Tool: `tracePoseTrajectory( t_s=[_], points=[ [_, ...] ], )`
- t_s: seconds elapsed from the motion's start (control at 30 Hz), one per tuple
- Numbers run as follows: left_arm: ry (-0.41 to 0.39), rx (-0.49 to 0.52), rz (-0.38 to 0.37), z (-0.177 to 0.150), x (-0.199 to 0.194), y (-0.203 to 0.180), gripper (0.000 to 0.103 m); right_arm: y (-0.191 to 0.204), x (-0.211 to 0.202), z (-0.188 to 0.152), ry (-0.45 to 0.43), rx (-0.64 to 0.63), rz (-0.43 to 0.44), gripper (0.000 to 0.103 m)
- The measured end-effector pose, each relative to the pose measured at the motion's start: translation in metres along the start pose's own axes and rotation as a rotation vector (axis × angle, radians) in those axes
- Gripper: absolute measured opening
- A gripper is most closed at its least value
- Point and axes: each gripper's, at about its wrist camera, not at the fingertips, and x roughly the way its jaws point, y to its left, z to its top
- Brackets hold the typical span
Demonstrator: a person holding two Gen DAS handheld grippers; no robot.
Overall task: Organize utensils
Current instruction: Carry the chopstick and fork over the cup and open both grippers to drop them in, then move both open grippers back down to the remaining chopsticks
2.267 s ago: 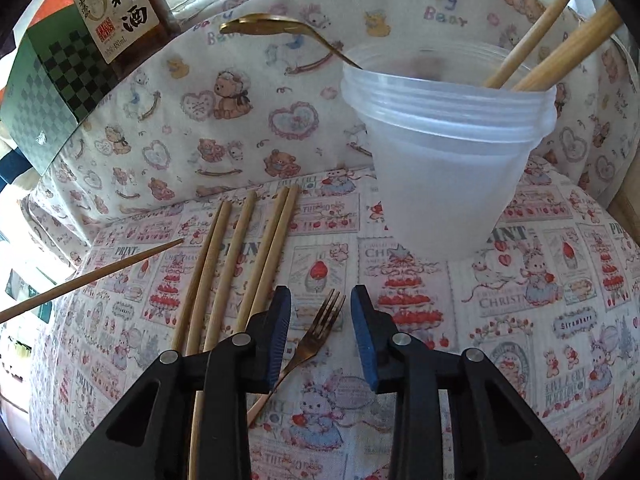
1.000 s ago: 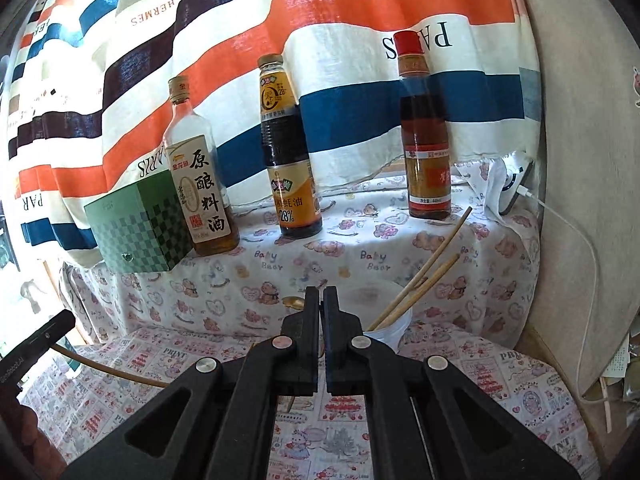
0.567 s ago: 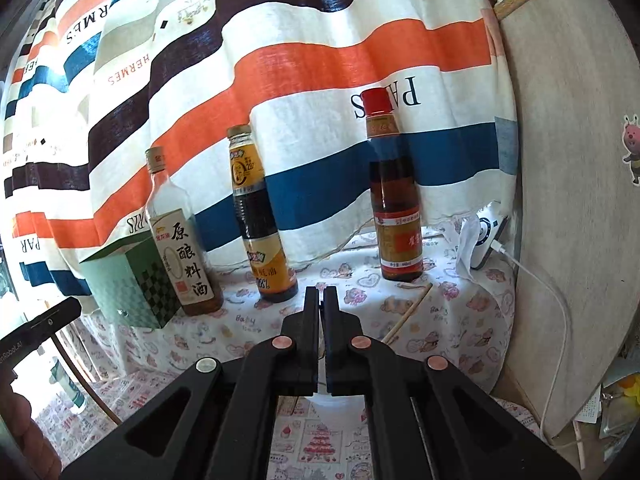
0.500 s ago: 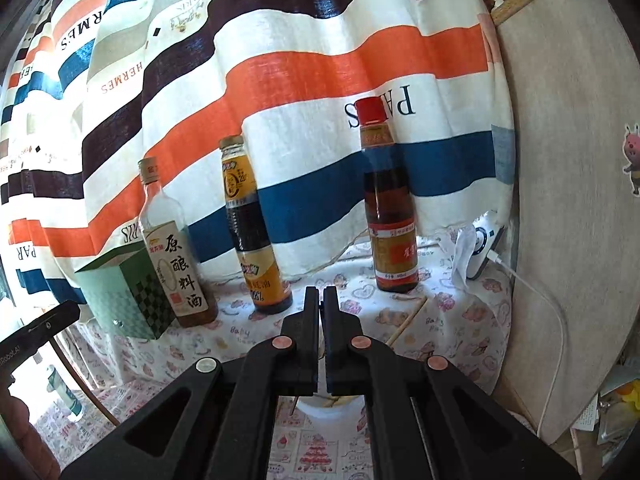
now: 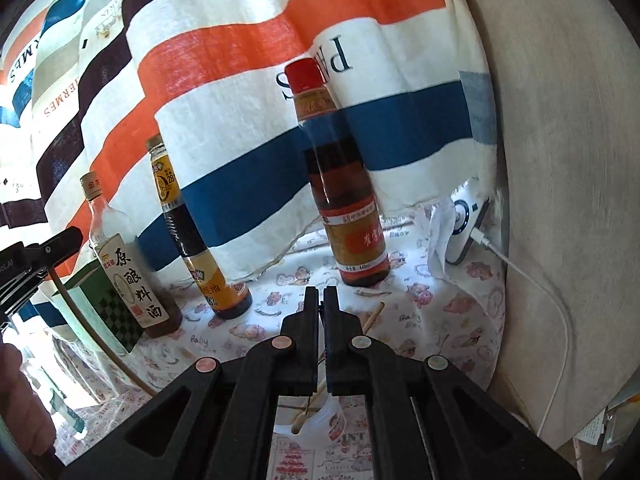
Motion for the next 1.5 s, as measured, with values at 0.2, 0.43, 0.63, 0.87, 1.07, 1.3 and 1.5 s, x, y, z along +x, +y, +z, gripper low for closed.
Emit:
tracePoseTrajectory(
  t_s=[0.2, 0.43, 0.63, 0.87, 1.07, 1.3, 1.5],
  points=[
    [-0.078, -0.062, 0.039, 0.002, 0.011, -0.005, 0.006, -0.001, 0.007, -0.004, 0.008, -0.009, 0.004, 0.002],
    [-0.128, -0.073, 0.066, -0.006, 0.019, -0.014, 0.006, -0.002, 0.032, -0.013, 0.108, -0.022, -0.01, 0.003],
    [-0.143, -0.081, 0.038, -0.031, 0.025, -0.012, 0.006, -0.004, 0.046, -0.02, 0.185, -0.01, 0.025, 0.003],
    [-0.067, 0.018, -0.007, -0.05, 0.035, -0.019, 0.006, -0.004, 0.049, -0.022, 0.238, 0.046, 0.093, 0.003],
    [-0.028, 0.108, -0.033, -0.063, 0.037, -0.025, 0.006, 0.003, 0.04, -0.021, 0.206, 0.026, 0.099, 0.003],
    [-0.065, 0.137, 0.029, -0.056, 0.012, -0.023, 0.031, -0.001, 0.039, -0.018, 0.208, 0.027, 0.087, 0.003],
    [-0.097, 0.17, 0.05, -0.045, -0.033, -0.009, 0.048, 0.015, 0.01, -0.009, 0.117, -0.015, 0.085, 0.003]
  ],
)
